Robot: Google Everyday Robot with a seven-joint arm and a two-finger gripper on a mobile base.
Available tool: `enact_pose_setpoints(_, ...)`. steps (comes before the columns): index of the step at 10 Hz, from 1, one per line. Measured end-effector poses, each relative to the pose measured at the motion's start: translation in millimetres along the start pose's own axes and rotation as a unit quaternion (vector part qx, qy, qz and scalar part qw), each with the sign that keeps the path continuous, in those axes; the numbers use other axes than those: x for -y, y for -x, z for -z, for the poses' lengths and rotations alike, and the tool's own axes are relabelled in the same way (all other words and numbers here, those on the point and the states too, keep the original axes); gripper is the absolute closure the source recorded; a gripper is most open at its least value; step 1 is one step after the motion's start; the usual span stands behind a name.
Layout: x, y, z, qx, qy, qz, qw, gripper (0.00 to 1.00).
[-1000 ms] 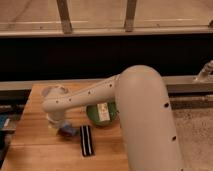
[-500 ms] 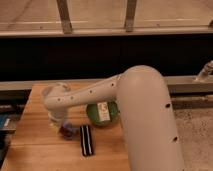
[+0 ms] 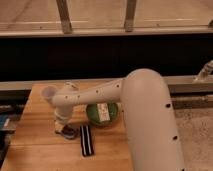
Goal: Place the pepper on the white sponge
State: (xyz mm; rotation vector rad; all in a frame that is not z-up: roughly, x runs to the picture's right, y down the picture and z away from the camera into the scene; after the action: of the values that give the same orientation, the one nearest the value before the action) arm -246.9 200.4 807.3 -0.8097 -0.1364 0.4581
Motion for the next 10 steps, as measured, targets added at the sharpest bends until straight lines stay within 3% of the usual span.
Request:
enact_pose_setpoints(3,2,1,8,-0.001,-0.007,0.000,1.0000,0.22)
enact_pose_setpoints(10,-6,-6,16,0.008,-0.014,-0.001,0.9999,0.20)
